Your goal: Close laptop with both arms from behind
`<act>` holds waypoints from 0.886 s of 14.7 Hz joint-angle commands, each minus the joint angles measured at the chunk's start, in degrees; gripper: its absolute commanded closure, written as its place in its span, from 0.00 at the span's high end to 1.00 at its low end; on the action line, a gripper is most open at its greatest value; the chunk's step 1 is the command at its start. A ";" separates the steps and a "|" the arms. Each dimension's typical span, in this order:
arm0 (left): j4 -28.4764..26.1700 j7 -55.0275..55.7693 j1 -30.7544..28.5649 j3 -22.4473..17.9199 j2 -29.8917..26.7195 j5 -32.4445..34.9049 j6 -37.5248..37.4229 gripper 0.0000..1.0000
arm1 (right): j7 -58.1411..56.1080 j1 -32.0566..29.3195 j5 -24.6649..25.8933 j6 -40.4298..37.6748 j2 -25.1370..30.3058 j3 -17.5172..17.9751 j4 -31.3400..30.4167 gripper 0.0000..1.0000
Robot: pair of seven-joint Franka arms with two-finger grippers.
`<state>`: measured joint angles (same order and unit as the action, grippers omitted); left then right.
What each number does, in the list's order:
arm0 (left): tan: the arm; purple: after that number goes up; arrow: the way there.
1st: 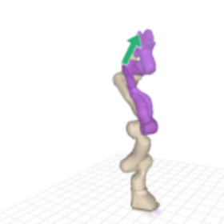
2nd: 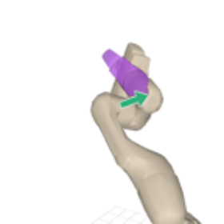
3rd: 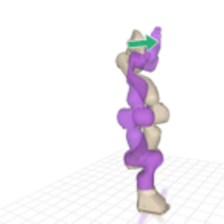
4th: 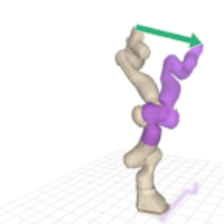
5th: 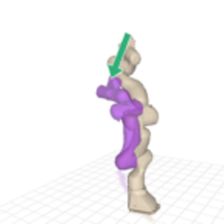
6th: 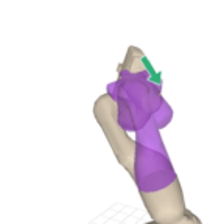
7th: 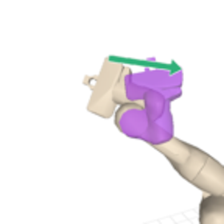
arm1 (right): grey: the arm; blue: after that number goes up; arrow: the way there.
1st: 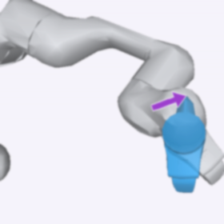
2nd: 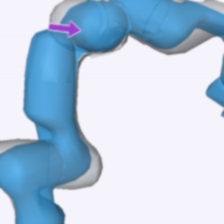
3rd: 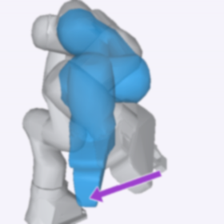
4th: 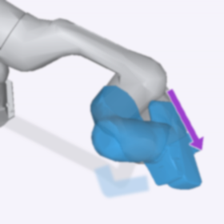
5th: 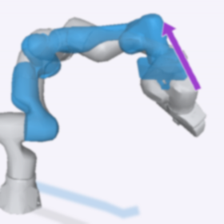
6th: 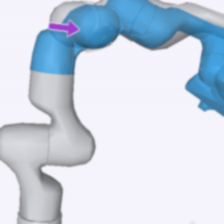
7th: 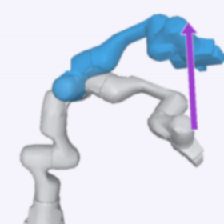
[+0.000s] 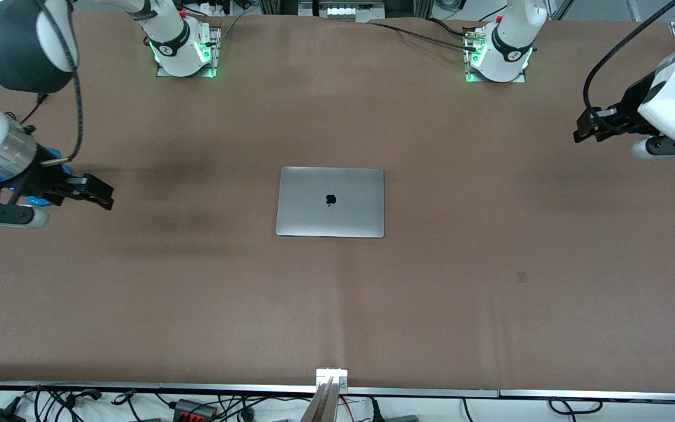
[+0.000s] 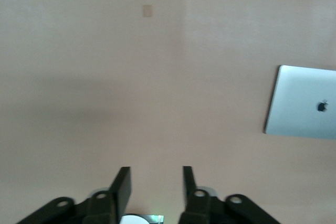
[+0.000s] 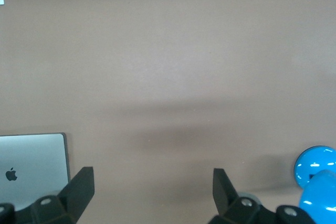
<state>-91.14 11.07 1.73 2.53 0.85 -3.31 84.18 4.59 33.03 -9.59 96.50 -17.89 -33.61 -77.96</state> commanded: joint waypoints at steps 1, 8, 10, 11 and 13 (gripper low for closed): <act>1.49 2.11 0.55 0.20 0.56 2.96 -0.42 1.00 | -2.91 -11.35 -2.98 -1.05 -0.22 8.16 2.03 1.00; 0.70 1.76 0.55 0.55 0.12 3.31 1.34 1.00 | -3.00 -33.20 8.44 -1.49 4.00 32.73 0.89 1.00; 0.70 1.67 0.64 0.63 0.12 3.40 1.34 1.00 | -3.18 -33.12 8.97 -2.19 4.44 32.55 0.80 1.00; 0.70 1.67 0.64 0.63 0.12 3.40 1.34 1.00 | -3.53 -33.12 9.67 -2.89 4.97 32.55 0.19 1.00; 0.79 1.58 0.55 0.63 0.12 3.40 1.34 1.00 | -4.14 -33.21 9.85 -1.33 8.64 32.47 -5.59 1.00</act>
<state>-91.06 12.44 2.18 2.88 1.12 -1.72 85.72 1.78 1.03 -0.86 94.45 -13.78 -2.44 -77.61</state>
